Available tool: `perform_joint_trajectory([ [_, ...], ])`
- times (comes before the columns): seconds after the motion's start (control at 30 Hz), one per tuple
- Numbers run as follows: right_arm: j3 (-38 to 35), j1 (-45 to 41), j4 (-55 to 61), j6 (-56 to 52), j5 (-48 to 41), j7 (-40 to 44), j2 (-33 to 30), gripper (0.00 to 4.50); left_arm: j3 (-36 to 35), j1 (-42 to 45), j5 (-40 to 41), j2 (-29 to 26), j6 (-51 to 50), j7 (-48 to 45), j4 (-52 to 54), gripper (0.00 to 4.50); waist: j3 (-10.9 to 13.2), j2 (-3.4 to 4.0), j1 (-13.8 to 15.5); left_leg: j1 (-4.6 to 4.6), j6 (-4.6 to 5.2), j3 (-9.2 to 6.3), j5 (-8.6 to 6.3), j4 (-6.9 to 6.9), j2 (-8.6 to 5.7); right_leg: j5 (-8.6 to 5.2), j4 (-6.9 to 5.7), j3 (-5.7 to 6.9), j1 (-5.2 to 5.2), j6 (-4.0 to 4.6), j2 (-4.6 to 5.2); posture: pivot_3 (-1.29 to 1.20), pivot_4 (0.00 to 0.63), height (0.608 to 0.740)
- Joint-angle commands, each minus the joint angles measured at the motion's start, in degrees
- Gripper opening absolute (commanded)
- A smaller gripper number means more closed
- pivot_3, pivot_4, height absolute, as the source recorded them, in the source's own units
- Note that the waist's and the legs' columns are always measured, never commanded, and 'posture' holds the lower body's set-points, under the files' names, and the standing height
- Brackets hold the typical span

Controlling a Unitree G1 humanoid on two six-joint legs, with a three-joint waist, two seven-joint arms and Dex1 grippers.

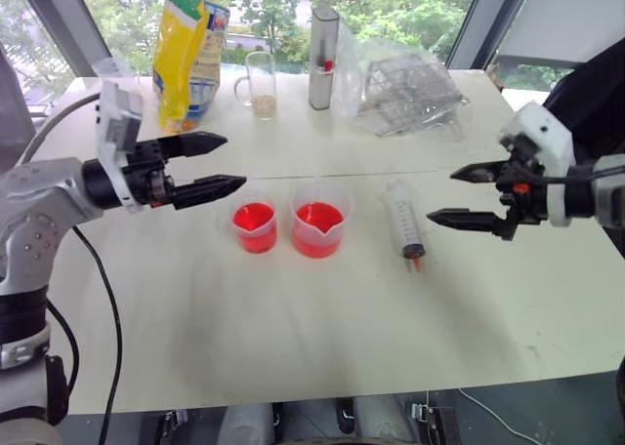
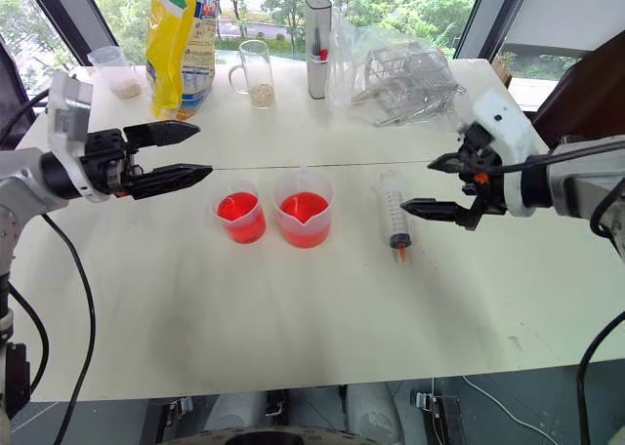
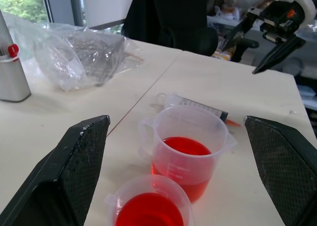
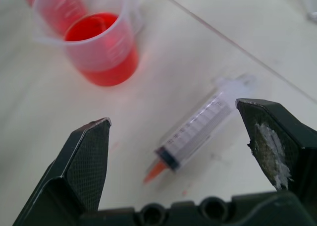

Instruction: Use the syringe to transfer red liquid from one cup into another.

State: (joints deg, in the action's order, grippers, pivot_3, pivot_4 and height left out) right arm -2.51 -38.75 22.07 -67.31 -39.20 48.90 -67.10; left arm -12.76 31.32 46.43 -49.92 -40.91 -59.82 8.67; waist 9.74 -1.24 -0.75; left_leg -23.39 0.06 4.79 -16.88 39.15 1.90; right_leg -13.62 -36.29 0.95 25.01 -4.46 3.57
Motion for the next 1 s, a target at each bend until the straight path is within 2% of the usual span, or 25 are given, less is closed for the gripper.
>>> perform_joint_trajectory([
  [0.03,0.91,-0.77,-2.41,0.32,2.1,-0.96,0.69,4.42,0.44,1.2,-2.44,0.02,2.49,-0.69,-1.34,4.5,0.0,0.0,0.04,-0.01,0.0,0.0,0.0,0.0,0.0,0.0,0.0,0.0,0.0,0.0,0.0,0.0,0.15,0.74],
  [0.53,-3.09,4.21,-1.61,-1.38,1.61,-2.31,1.51,4.42,2.56,2.32,-3.34,2.17,2.52,-2.13,0.7,4.5,0.0,0.0,0.04,-0.02,0.04,0.01,-0.02,0.0,0.0,0.02,0.0,0.0,-0.02,-0.05,0.0,0.0,0.15,0.74],
  [0.83,-1.77,-2.17,-1.63,-11.55,0.91,-8.15,5.91,4.42,0.4,2.05,-2.1,1.27,1.15,-2.4,1.11,4.5,0.0,0.0,0.04,-0.01,0.03,0.0,-0.02,0.01,0.02,0.03,-0.05,0.0,-0.02,-0.05,0.01,0.0,0.15,0.74],
  [1.0,-0.12,-7.81,-6.89,-16.81,2.0,-10.59,9.98,4.42,0.45,2.95,-1.64,2.05,0.47,-1.44,0.82,4.5,0.0,0.0,0.08,-0.01,0.03,-0.01,-0.02,0.02,0.0,0.02,-0.06,0.0,-0.02,-0.05,0.02,0.0,0.15,0.74],
])
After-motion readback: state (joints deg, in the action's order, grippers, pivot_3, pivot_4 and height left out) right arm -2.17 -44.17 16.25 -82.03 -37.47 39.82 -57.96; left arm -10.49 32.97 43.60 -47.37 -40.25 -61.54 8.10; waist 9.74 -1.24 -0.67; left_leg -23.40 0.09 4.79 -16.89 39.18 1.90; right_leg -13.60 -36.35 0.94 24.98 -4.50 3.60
